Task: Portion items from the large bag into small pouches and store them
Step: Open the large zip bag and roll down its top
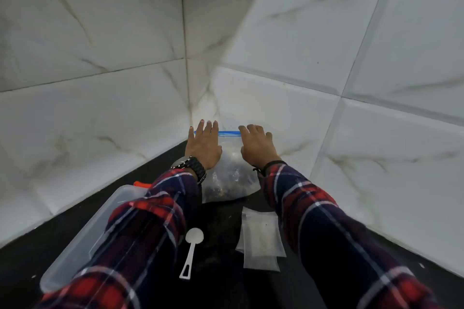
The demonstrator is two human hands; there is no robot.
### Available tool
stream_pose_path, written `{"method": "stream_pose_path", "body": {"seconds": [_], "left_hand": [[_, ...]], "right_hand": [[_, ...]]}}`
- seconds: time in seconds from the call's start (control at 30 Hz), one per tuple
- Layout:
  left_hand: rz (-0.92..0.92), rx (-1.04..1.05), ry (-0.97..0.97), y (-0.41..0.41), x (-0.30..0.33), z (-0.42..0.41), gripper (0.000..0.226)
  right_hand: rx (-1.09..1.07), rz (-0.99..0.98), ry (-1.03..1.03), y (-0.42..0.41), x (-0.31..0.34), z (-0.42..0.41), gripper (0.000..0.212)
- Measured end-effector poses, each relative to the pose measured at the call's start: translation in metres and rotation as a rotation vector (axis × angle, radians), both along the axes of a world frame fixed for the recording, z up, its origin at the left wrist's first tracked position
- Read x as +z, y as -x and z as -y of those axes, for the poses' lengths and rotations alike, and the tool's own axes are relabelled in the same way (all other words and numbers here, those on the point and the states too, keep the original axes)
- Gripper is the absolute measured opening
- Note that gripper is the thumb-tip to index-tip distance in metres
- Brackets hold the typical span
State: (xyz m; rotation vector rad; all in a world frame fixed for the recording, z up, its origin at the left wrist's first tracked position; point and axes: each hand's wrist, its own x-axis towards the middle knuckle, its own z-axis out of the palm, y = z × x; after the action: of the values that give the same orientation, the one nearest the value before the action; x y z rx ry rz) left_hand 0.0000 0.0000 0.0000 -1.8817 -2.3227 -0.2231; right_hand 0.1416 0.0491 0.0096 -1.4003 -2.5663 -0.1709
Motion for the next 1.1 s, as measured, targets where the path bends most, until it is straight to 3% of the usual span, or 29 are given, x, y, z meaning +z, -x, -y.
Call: {"method": "stream_pose_path", "body": {"seconds": [0.3,0.47,0.7,0.83,0.93,1.1], "left_hand": [[-0.022,0.020,0.159,0.007,-0.006,-0.016,0.064],[-0.069,0.061,0.138,0.008,-0.010,-0.022,0.055],[-0.121,-0.021,0.175,0.019,-0.011,-0.040,0.072],[-0.066,-0.024,0.145,0.019,-0.017,-0.044,0.058],[-0.098,-0.056,0.102,0.018,-0.017,-0.041,0.037],[-0.072,-0.147,-0.092,0.021,-0.012,-0.031,0.028]], "right_hand": [[-0.034,0.011,-0.034,0.001,-0.013,-0.017,0.050],[-0.067,0.017,-0.018,0.004,-0.020,-0.019,0.056],[0.021,0.060,-0.102,0.013,-0.018,-0.032,0.059],[0.053,0.147,-0.115,0.016,-0.021,-0.034,0.063],[0.018,0.147,-0.141,0.014,-0.022,-0.033,0.048],[0.046,0.014,-0.111,0.003,-0.011,-0.026,0.021]]}}
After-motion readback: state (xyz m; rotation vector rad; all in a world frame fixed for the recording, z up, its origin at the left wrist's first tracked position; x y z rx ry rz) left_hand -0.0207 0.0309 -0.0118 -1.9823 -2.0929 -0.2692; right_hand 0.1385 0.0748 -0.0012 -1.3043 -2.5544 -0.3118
